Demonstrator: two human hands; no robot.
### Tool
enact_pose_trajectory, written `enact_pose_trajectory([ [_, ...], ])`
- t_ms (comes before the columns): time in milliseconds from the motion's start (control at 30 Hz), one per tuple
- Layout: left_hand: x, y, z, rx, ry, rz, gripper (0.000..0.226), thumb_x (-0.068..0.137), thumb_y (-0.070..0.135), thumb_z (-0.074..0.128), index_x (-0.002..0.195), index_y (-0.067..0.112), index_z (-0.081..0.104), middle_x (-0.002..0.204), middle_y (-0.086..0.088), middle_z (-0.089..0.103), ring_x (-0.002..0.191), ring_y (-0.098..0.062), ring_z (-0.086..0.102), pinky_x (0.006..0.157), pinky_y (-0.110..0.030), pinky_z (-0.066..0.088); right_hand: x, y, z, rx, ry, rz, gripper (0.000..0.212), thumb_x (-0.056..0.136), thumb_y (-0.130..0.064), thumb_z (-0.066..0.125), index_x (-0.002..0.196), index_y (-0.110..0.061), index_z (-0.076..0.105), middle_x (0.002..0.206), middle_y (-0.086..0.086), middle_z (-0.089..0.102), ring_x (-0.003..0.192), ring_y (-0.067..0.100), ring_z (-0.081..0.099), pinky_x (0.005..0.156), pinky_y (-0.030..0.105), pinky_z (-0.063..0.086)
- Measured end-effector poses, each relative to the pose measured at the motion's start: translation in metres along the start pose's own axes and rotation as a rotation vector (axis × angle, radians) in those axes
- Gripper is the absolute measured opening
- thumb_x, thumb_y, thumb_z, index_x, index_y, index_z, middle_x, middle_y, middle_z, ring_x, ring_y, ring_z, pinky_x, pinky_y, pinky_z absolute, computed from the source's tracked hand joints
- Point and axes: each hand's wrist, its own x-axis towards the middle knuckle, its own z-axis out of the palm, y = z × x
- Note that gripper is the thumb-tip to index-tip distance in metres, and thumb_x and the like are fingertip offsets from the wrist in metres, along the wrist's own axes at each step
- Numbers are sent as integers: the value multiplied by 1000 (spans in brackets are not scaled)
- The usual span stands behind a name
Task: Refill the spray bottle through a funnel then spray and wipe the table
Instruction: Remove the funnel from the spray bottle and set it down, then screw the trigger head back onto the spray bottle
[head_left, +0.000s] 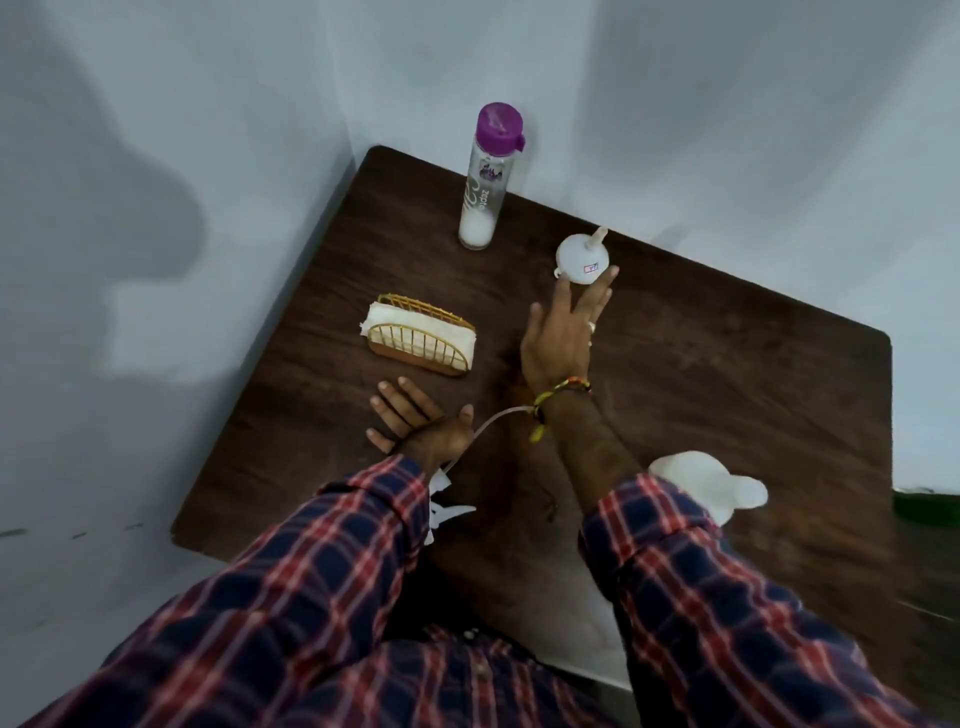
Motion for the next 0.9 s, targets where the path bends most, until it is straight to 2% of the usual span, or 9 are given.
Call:
enact_pose_trajectory([
  [167, -9, 5, -11, 51, -34, -47, 113, 86, 62, 49, 145, 6, -29, 151, -19, -37, 142, -36, -29, 114, -59, -7, -67, 6, -6, 29, -30, -13, 54, 97, -20, 52, 148, -11, 37, 161, 19, -17, 149, 41, -2, 108, 53, 37],
  [333, -27, -23, -25, -185, 48, 152, 70, 99, 42, 43, 154, 13, 12, 162, -14, 3, 149, -31, 0, 119, -53, 6, -112, 13, -15, 106, -81, -58, 52, 97, -18, 52, 147, -12, 38, 162, 16, -16, 150, 35, -6, 114, 39, 25],
  [400, -39, -42, -29, -327, 138, 220, 57, 99, 35, 47, 149, 12, 32, 156, -13, 29, 144, -30, 24, 117, -45, 23, -130, 16, -19, 88, -103, -89, 49, 96, -21, 55, 143, -13, 44, 163, 15, 1, 150, 31, 8, 112, 34, 27],
  [433, -46, -54, -32, -363, 188, 229, 50, 99, 31, 48, 144, 10, 41, 149, -13, 41, 138, -30, 36, 113, -40, 31, -141, 16, -19, 74, -118, -117, 45, 94, -24, 57, 138, -13, 50, 160, 16, 19, 146, 31, 24, 112, 35, 33],
  [500, -54, -75, -36, -388, 274, 229, 38, 98, 24, 50, 132, 8, 54, 135, -14, 56, 125, -31, 51, 103, -34, 39, -165, 14, -17, 34, -159, -202, 37, 90, -33, 58, 122, -13, 59, 131, 13, 57, 120, 33, 53, 96, 40, 47],
  [533, -56, -84, -38, -392, 294, 226, 34, 98, 21, 50, 127, 7, 58, 131, -14, 59, 120, -32, 54, 99, -33, 41, -176, 11, -14, 10, -188, -243, 37, 88, -39, 59, 116, -14, 60, 116, 10, 63, 108, 33, 59, 87, 40, 49],
  [600, -57, -96, -39, -390, 295, 216, 29, 97, 18, 50, 121, 7, 63, 124, -15, 63, 115, -32, 57, 95, -32, 42, -194, 2, -8, -69, -299, -286, 50, 84, -52, 59, 117, -16, 54, 111, 9, 61, 102, 32, 58, 81, 42, 50],
  [733, -65, -105, -35, -403, 228, 195, 30, 98, 19, 48, 119, 7, 64, 123, -13, 64, 113, -29, 58, 93, -28, 41, -205, -12, 5, -285, -516, -282, 81, 74, -61, 69, 135, -20, 35, 128, 11, 47, 115, 33, 50, 89, 46, 46],
  [900, -75, -108, -30, -423, 207, 216, 31, 100, 19, 45, 123, 5, 60, 126, -13, 61, 116, -26, 56, 90, -23, 37, -203, -2, 13, -385, -603, -370, 66, 78, -42, 70, 131, -22, 37, 127, 11, 48, 115, 34, 53, 91, 46, 45],
])
